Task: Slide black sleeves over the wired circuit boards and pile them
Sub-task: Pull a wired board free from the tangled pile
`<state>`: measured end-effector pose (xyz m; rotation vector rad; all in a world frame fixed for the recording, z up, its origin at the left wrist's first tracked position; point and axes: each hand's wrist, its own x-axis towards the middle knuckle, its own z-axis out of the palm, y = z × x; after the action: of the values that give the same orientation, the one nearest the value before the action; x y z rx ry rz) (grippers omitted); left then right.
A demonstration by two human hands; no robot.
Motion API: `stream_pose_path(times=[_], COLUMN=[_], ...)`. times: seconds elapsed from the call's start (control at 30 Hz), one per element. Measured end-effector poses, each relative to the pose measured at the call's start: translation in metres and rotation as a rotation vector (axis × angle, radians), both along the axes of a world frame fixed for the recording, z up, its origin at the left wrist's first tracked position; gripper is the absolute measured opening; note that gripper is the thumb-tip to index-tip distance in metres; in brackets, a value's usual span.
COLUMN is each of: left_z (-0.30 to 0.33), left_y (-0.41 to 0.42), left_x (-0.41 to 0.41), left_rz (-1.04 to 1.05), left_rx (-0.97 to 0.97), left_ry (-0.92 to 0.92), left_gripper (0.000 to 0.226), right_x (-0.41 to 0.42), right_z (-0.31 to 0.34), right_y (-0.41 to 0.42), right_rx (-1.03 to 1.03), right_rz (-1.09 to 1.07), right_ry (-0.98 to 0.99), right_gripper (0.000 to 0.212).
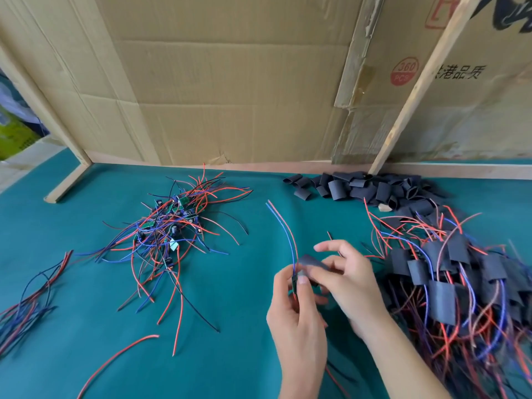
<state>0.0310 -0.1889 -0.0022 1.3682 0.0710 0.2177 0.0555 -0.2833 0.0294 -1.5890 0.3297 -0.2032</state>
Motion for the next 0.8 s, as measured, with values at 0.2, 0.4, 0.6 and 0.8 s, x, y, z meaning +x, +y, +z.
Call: stream_pose_path(times=[0.2,0.4,0.6,0.8], left_z=[-0.004,-0.002,-0.006,0.001], left_y=[0.000,-0.001,-0.002,-0.003], left_x=[0.002,0.001,0.003,0.000], left_rz=[0.024,0.026,0.048,0.033], left_rx=[0.035,0.094,0.059,0.051], left_ry=[0.007,-0.002,0.023,0.043], left_gripper=[0.038,0.034,0.025,0.028], right_x=[-0.003,-0.007,-0.011,-0.011], right_z=[-0.001,0.010,0.011,0.012], right_y=[0.000,-0.013,-0.015,-0.018], right_rx=[-0.155,0.025,0.248,0.344], right_rz=[0.123,0.260,0.395,0.357], right_ry=[-0.029,0.053,0.075,0.076], right_gripper=[0.014,0.020,0.022,0.030])
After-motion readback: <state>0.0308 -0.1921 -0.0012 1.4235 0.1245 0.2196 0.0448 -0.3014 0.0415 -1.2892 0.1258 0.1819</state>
